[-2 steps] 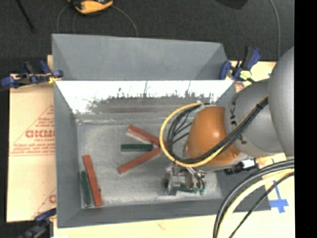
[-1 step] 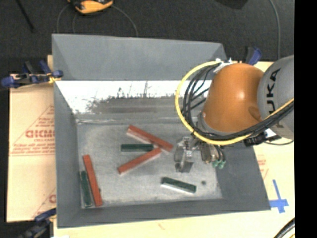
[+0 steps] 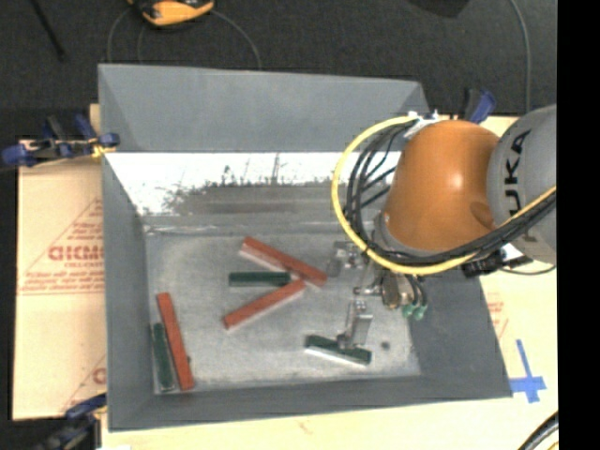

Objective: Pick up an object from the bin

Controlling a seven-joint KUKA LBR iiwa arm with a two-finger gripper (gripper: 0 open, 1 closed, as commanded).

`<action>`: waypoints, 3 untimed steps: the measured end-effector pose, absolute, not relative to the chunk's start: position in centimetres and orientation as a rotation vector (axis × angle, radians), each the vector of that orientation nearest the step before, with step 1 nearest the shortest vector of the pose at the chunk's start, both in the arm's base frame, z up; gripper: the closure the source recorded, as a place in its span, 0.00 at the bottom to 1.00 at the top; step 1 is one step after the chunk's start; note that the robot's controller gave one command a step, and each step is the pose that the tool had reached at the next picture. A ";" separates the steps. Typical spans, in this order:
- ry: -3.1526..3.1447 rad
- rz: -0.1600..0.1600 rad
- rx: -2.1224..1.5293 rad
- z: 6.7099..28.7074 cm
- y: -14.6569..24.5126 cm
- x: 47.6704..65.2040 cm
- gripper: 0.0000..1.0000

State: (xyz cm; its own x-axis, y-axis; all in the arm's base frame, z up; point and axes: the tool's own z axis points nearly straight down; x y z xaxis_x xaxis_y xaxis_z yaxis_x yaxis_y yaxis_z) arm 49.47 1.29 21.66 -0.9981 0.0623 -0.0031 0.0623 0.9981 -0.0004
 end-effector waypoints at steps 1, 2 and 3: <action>3.137 -0.001 0.097 21.7 1.3 49.5 0.00; 3.130 0.000 0.057 16.7 2.4 50.2 0.00; 3.125 0.002 0.258 10.9 4.2 51.2 0.00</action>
Offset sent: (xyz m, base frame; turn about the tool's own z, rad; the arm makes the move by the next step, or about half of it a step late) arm 0.0136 0.0321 -0.1466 -0.0697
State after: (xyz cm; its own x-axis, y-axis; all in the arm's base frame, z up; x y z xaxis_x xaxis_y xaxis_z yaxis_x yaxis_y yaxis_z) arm 51.18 4.22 10.88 -0.9865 0.1639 -0.0058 0.1639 0.9865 0.0016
